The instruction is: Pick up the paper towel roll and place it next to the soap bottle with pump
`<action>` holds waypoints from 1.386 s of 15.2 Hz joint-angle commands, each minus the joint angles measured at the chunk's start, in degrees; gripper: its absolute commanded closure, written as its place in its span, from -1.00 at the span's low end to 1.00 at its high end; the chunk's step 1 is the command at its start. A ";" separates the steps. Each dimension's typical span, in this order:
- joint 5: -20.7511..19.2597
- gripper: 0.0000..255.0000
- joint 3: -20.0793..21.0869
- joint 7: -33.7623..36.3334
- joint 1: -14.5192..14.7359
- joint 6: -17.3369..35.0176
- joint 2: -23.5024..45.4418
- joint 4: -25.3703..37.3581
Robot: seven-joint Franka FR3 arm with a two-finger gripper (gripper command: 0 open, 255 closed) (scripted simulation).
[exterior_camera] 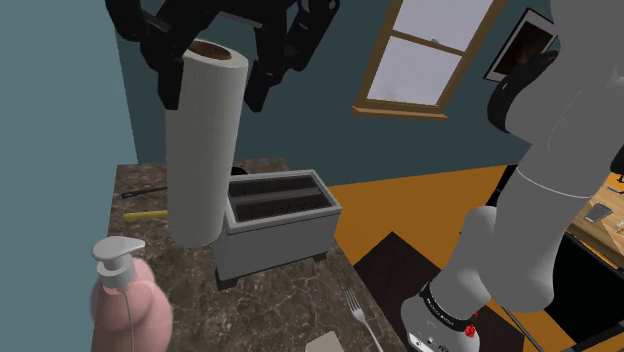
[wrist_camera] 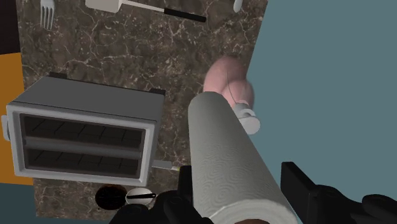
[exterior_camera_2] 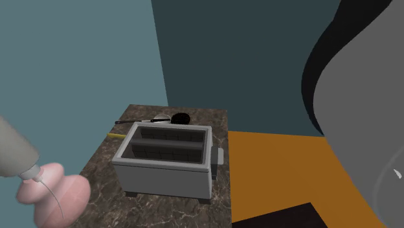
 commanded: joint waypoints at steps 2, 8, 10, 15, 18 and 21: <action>2.41 1.00 -0.38 -0.41 -2.02 3.90 -2.82 -5.90; 5.53 1.00 -1.23 -1.15 -4.14 10.23 -6.76 -15.01; 6.30 1.00 -1.49 -1.33 -4.56 12.16 -7.79 -17.66; 7.77 1.00 -2.05 -1.65 -5.26 16.71 -9.88 -23.68; 8.40 1.00 -2.31 -1.73 -5.51 19.29 -10.84 -26.95; 8.87 1.00 -2.52 -1.74 -5.67 21.79 -11.59 -30.01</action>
